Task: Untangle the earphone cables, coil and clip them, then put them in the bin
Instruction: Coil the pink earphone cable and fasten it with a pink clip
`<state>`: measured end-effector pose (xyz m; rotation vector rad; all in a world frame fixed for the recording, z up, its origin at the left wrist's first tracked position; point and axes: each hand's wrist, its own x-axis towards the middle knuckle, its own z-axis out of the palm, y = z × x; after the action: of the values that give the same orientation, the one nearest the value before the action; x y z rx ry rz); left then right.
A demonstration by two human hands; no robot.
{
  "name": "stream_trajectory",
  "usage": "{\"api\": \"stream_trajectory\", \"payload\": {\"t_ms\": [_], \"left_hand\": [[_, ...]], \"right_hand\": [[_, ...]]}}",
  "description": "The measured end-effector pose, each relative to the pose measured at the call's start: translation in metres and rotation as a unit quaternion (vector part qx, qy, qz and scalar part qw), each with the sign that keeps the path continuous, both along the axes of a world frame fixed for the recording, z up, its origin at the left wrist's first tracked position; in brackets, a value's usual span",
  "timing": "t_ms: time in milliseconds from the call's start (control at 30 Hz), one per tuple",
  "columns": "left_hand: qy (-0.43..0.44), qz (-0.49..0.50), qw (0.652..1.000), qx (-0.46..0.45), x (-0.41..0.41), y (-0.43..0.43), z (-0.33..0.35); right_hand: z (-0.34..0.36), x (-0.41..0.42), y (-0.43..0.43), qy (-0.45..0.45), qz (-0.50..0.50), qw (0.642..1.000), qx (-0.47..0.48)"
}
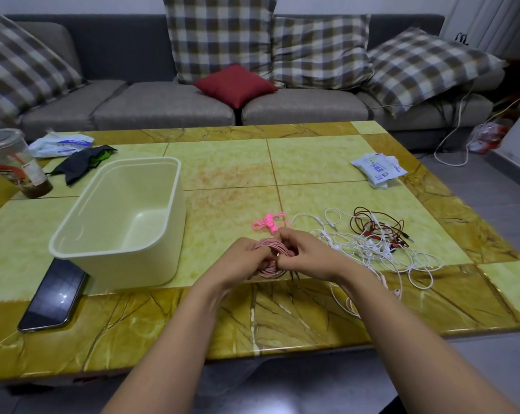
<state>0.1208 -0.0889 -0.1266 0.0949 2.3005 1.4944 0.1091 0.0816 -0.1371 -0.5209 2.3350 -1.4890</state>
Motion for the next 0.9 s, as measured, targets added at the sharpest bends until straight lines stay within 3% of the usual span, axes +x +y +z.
{"api": "stream_trajectory", "payload": {"t_ms": [233,567,700,900], "left_hand": [[-0.031,0.084,0.995,0.036,-0.004,0.000,-0.001],[-0.058,0.117,0.989,0.074,0.000,0.006,-0.006],[0.009,0.086,0.993,0.084,0.004,0.009,0.000],[0.027,0.066,0.994,0.079,0.003,0.005,-0.003]], "right_hand": [[0.001,-0.004,-0.007,0.090,-0.019,0.993,0.076],[-0.002,-0.010,-0.006,0.047,-0.010,0.987,0.155],[-0.003,-0.014,-0.004,0.003,-0.006,0.997,0.073],[-0.004,-0.009,0.004,-0.109,-0.019,0.993,-0.033]]}}
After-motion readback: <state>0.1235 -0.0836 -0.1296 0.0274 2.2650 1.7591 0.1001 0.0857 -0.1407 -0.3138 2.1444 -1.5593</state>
